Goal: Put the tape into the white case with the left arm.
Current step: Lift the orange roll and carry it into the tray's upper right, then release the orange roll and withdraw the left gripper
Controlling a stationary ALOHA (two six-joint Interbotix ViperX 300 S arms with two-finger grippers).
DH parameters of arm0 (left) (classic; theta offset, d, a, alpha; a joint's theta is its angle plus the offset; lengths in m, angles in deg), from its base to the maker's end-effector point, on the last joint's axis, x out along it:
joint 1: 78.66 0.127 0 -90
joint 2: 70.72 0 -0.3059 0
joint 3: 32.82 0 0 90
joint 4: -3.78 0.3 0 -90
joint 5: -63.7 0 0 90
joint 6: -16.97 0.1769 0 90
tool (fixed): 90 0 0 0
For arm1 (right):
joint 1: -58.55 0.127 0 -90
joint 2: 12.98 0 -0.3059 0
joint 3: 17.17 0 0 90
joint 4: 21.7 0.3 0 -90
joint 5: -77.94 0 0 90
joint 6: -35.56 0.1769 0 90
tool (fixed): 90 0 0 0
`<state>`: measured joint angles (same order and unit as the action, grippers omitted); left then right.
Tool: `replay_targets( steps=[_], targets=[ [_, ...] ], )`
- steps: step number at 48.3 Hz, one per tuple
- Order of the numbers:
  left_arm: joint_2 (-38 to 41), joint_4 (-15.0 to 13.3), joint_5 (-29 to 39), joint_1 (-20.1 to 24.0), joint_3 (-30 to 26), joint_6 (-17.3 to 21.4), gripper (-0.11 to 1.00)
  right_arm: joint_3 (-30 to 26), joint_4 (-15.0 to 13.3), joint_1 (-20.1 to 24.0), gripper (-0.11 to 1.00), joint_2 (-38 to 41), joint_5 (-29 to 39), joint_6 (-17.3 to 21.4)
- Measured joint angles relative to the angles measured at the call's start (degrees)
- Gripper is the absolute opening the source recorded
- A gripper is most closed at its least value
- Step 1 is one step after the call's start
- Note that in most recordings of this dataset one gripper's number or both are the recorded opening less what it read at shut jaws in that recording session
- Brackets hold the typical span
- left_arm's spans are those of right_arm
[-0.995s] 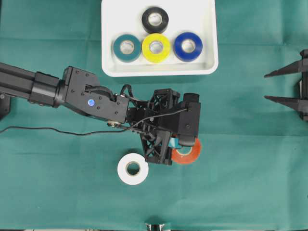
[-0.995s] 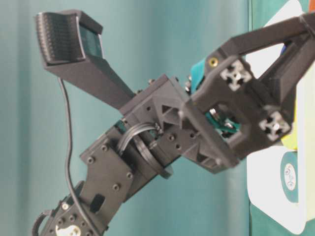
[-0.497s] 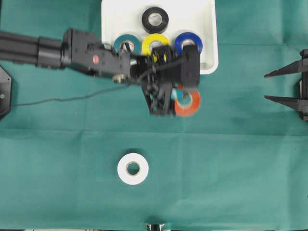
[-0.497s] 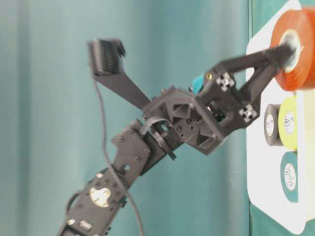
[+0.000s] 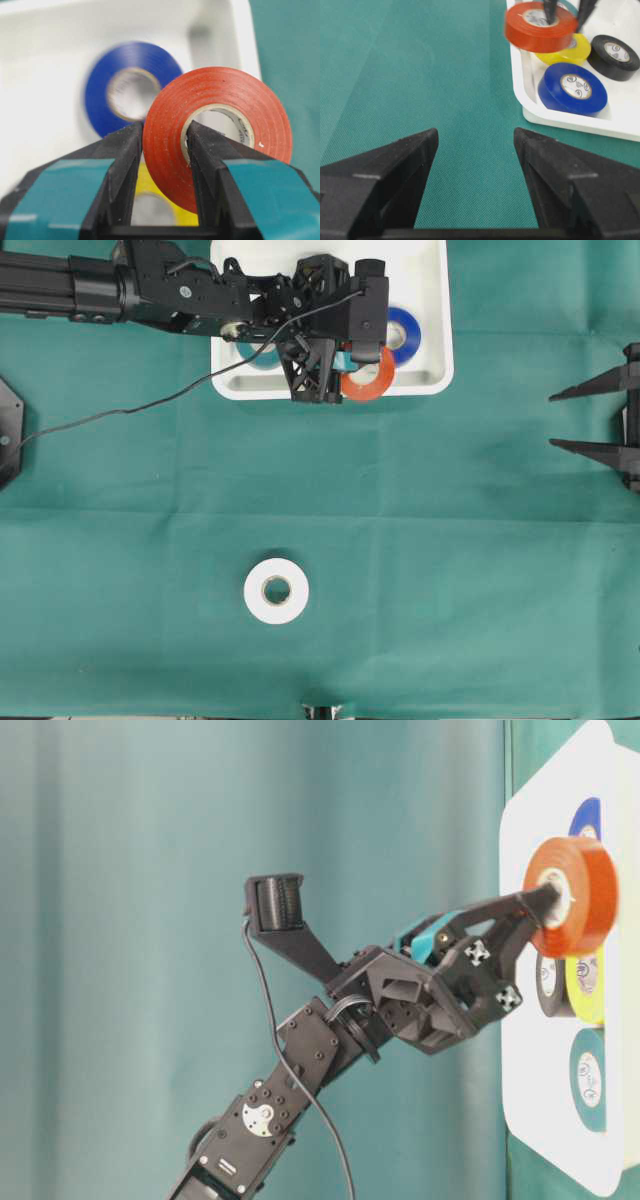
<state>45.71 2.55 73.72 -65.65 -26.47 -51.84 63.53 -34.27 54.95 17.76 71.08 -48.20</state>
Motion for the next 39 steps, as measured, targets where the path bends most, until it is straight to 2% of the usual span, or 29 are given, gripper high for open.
replay_targets(
  steps=[10,24,39],
  targets=[
    [0.0,0.0,-5.54,2.46,0.09,1.41,0.26,0.0,0.0,0.0,0.99,0.0,0.0,0.0],
    [0.88,0.0,-8.0,6.77,0.0,1.58,0.26,0.0,0.0,0.0,0.99,0.0,0.09,0.0],
    [2.37,0.0,-10.37,7.65,0.0,1.58,0.26,0.0,0.0,0.0,0.99,0.09,0.0,0.0]
  ],
)
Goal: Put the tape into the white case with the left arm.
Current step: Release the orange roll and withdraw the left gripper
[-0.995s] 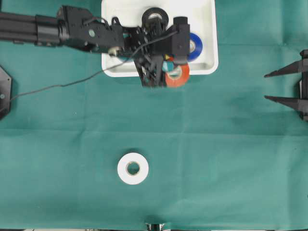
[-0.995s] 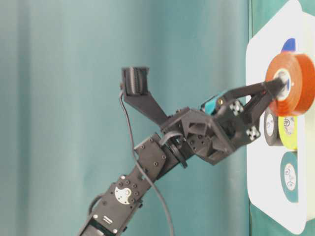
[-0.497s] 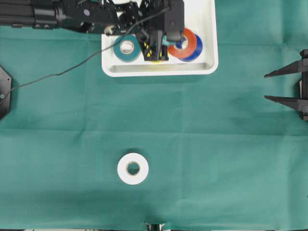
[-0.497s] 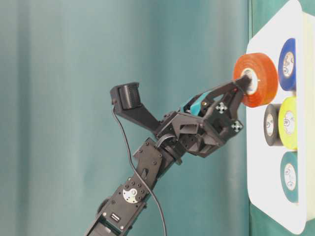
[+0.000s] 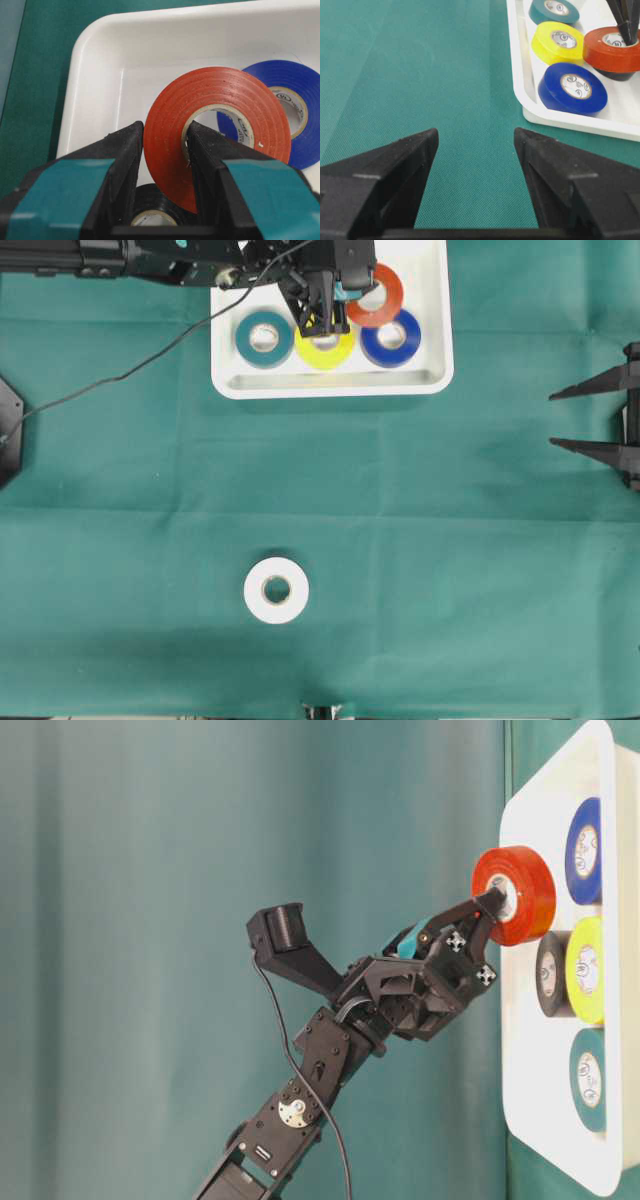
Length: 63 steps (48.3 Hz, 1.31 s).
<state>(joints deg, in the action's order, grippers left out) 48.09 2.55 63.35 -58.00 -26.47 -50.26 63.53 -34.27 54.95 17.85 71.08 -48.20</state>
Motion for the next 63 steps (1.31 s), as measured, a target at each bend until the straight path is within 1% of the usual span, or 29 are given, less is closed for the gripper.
replay_targets(
  steps=[15,16,18,20,25,27,28,33,44,63],
  targets=[
    [0.0,0.0,-0.09,0.09,0.0,-0.09,0.27,0.0,0.0,0.0,0.99,0.0,0.0,0.0],
    [0.0,0.0,0.0,0.0,0.0,-0.09,0.28,0.0,0.0,0.0,0.99,0.0,0.0,0.0],
    [0.0,0.0,-0.09,0.0,0.0,-0.18,0.38,0.0,0.0,0.0,0.99,-0.09,0.0,0.0],
    [0.0,0.0,-0.09,0.0,0.0,-0.18,0.52,0.0,0.0,0.0,0.99,0.0,0.0,0.0],
    [0.0,0.0,-0.09,-0.44,0.0,-0.09,0.81,0.0,0.0,0.0,0.99,-0.09,0.0,0.0],
    [0.0,0.0,-0.09,-0.62,0.09,-0.09,0.9,0.0,0.0,0.0,0.99,0.0,0.09,0.0],
    [0.0,0.0,-0.09,-0.7,0.09,-0.09,0.91,0.0,0.09,0.0,0.99,-0.09,0.09,0.0],
    [0.0,0.0,-0.09,-0.88,0.35,-0.09,0.88,0.0,0.0,0.0,0.99,-0.09,0.09,0.0],
    [-1.05,0.0,-0.09,-0.88,1.93,-0.44,0.88,0.0,0.0,0.0,0.99,-0.09,0.0,0.0],
    [-7.38,0.0,0.0,-0.88,8.44,-0.53,0.88,0.0,0.0,0.0,0.99,0.0,0.09,0.0]
  ],
)
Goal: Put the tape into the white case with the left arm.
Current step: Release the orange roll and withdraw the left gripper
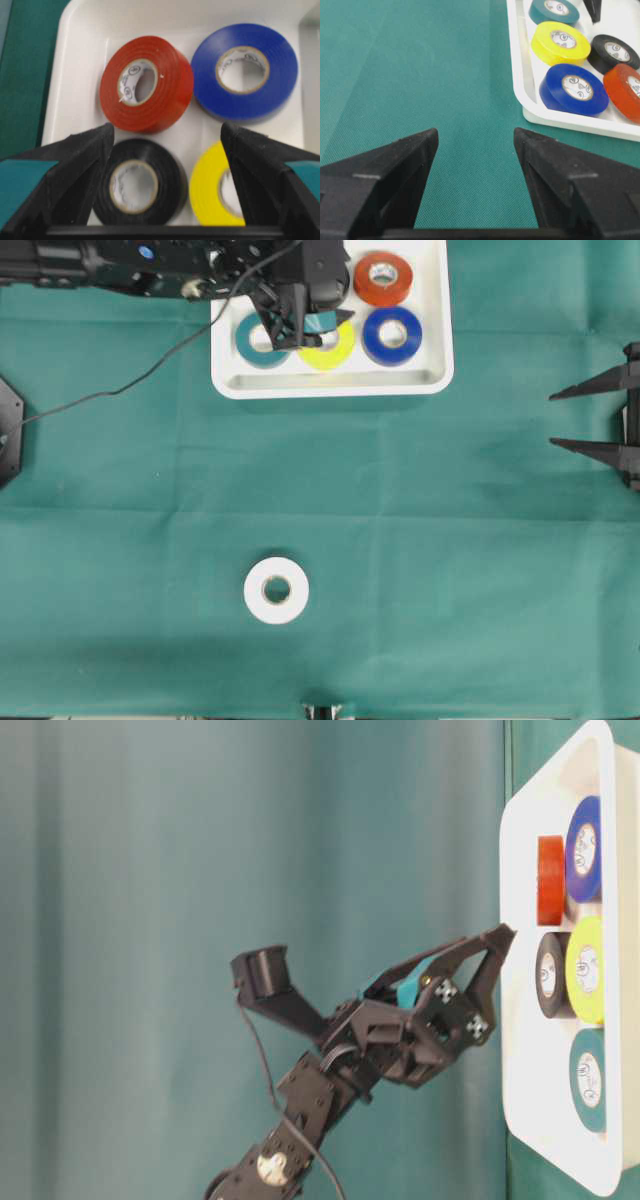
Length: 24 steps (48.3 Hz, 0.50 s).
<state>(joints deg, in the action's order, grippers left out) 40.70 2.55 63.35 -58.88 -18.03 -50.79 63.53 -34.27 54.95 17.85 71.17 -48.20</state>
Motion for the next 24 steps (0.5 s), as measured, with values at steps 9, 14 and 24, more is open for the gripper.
replay_targets(
  steps=[9,14,24],
  targets=[
    [-3.78,0.0,-0.09,-0.18,4.13,-0.09,0.88,0.0,0.0,0.0,0.99,-0.09,-0.09,0.0],
    [-5.89,0.0,-0.18,-0.26,6.59,-0.09,0.88,0.0,0.0,0.0,0.99,0.0,0.0,0.0],
    [-10.2,0.0,-0.26,-0.35,11.34,-0.18,0.88,0.0,0.0,0.09,0.99,-0.09,0.0,0.0]
  ],
)
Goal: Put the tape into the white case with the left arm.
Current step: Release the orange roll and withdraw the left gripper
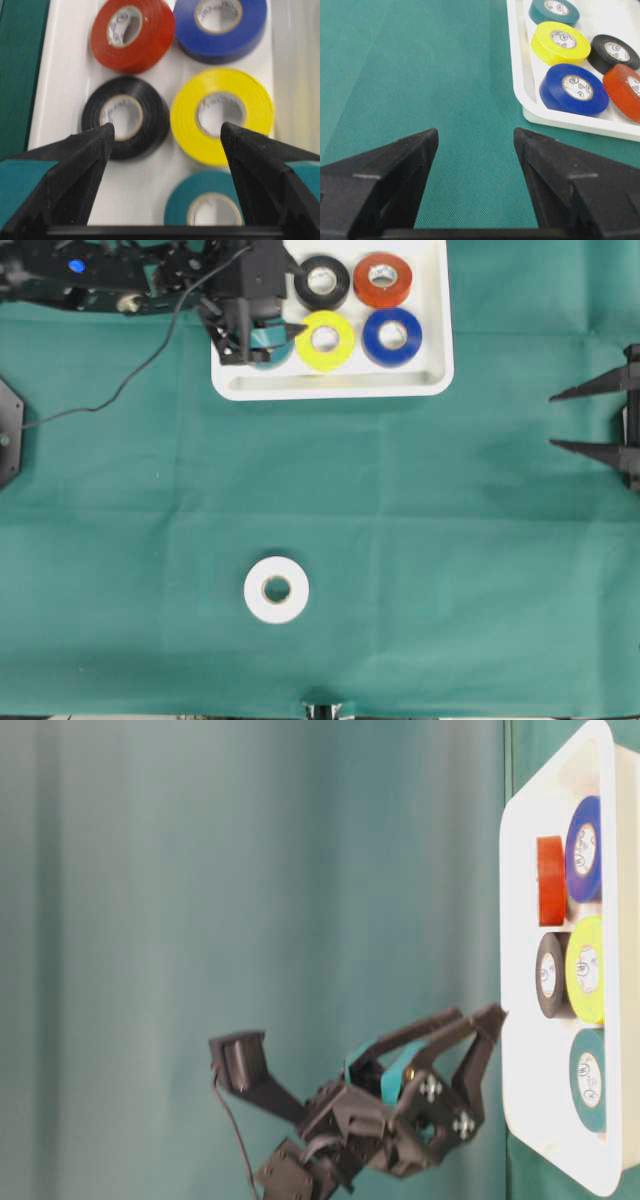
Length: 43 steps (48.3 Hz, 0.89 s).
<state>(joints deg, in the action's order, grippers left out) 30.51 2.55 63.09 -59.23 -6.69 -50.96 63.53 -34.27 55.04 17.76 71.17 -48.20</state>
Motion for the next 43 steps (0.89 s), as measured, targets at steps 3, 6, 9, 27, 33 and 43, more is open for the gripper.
replay_targets(
  steps=[3,6,9,27,33,43],
  targets=[
    [-0.97,0.0,0.09,-0.26,1.05,0.0,0.88,0.0,0.0,-0.09,0.99,0.0,0.0,0.0],
    [-2.02,-0.09,0.0,-0.79,2.29,0.0,0.88,0.0,0.0,-0.09,0.99,0.0,0.0,0.0],
    [-2.99,-0.09,0.0,-1.41,3.34,0.0,0.88,0.0,0.0,-0.09,0.99,0.0,-0.09,0.0],
    [-9.14,-0.09,0.0,-8.17,10.2,0.0,0.87,0.0,0.0,0.0,0.99,0.09,0.0,0.0],
    [-11.87,-0.09,0.09,-10.9,12.3,0.09,0.86,0.0,0.0,-0.09,0.99,0.0,-0.09,-0.09],
    [-16.52,-0.09,0.0,-14.5,15.64,-0.09,0.86,0.0,0.0,0.0,0.99,0.0,-0.09,0.0]
  ],
)
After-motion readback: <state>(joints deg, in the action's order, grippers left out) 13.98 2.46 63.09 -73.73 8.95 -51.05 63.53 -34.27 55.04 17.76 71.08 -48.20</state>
